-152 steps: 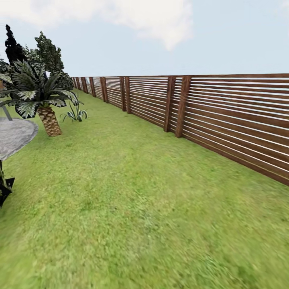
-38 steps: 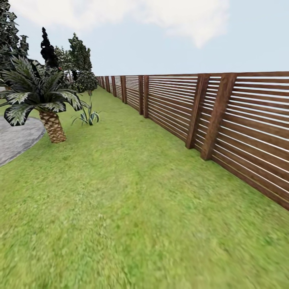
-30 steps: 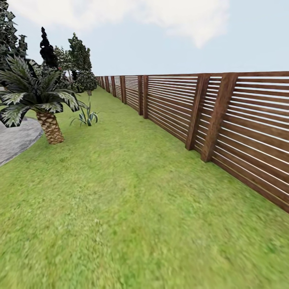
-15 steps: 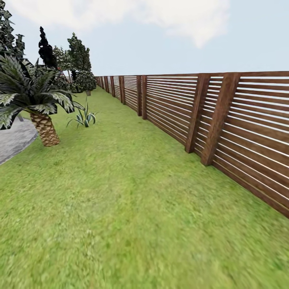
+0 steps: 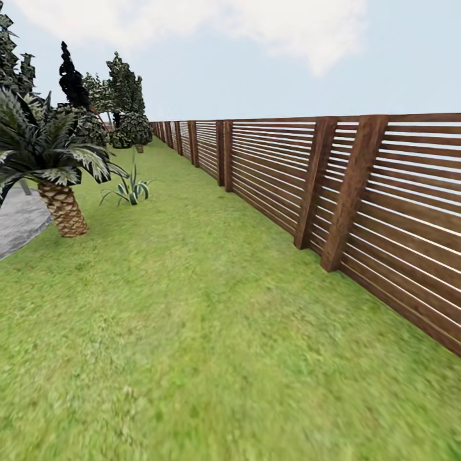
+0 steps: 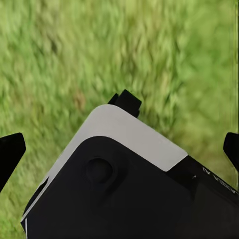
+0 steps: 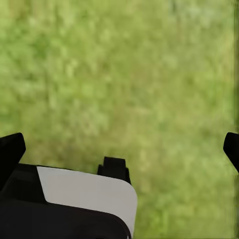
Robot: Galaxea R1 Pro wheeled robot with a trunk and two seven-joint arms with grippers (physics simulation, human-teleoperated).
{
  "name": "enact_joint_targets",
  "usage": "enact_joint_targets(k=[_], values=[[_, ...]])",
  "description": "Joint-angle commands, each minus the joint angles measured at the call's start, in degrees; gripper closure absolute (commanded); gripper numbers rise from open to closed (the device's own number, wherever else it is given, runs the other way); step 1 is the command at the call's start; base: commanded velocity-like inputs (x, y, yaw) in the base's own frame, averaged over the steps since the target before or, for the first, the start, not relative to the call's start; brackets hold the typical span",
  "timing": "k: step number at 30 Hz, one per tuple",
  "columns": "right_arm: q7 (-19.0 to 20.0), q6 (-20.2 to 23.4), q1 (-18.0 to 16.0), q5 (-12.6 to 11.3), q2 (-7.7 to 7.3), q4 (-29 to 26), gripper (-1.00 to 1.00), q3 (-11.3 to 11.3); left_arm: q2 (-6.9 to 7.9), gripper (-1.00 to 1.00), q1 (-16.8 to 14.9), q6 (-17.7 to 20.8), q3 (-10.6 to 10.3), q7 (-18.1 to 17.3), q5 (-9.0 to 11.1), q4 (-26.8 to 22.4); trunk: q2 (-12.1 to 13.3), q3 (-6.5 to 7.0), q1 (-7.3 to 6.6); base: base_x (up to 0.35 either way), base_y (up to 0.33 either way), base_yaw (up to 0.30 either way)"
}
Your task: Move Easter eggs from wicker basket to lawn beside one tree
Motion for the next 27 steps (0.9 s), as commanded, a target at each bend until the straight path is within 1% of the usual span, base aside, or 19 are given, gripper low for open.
enact_joint_targets(k=[1, 13, 27], values=[[0.02, -0.29, -0.08, 0.34, -0.05, 0.16, -1.0, 0.1, 0.01, -1.0, -0.06, 0.08, 0.46, 0.17, -0.35, 0.07, -0.03, -0.05, 0.03, 0.304, -0.119, 0.0], [0.02, -0.29, -0.05, 0.76, -0.04, 0.08, -1.0, 0.14, -0.06, -1.0, -0.06, 0.08, 0.46, 0.16, -0.34, 0.05, -0.03, -0.09, 0.03, 0.304, -0.119, 0.007], [0.02, -0.29, -0.07, 0.66, -0.05, 0.07, -1.0, 0.13, -0.04, -1.0, -0.06, 0.08, 0.46, 0.14, -0.35, 0.07, -0.03, -0.93, 0.03, 0.306, -0.108, 0.202]])
